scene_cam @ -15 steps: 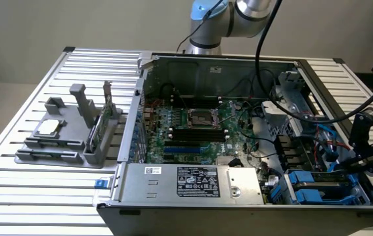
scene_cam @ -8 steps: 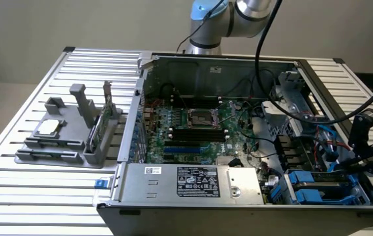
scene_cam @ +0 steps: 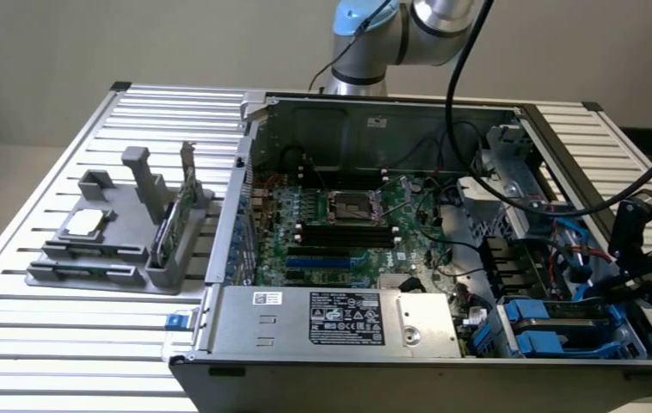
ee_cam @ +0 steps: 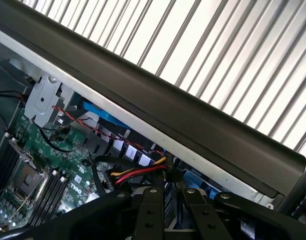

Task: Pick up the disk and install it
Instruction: 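Insert the first disk wire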

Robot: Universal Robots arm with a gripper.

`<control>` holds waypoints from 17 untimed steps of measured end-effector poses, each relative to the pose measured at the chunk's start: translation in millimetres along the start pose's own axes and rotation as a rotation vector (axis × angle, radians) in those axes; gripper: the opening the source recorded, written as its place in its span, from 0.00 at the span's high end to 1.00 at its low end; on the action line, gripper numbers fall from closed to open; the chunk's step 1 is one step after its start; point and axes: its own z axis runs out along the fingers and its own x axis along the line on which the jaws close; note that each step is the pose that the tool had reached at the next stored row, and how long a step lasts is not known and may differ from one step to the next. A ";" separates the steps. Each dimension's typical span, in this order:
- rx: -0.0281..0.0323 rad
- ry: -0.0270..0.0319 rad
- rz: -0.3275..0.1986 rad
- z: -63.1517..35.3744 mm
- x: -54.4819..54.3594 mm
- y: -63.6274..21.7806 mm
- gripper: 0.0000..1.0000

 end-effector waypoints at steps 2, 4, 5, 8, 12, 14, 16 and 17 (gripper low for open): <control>-0.0001 0.0003 0.000 -3.1 0.8 0.3 0.79; -0.0001 0.0001 0.000 -8.4 2.0 0.7 0.79; 0.0000 0.0000 0.000 -11.0 2.7 0.9 0.79; -0.0001 0.0003 0.000 -14.7 3.4 1.1 0.79; -0.0001 0.0001 0.000 -15.5 1.6 0.1 0.79; -0.0002 0.0001 0.000 -16.0 0.1 -0.8 0.79; -0.0003 0.0002 0.000 -16.8 -2.4 -2.2 0.79; -0.0004 0.0003 0.000 -17.2 -3.7 -3.0 0.79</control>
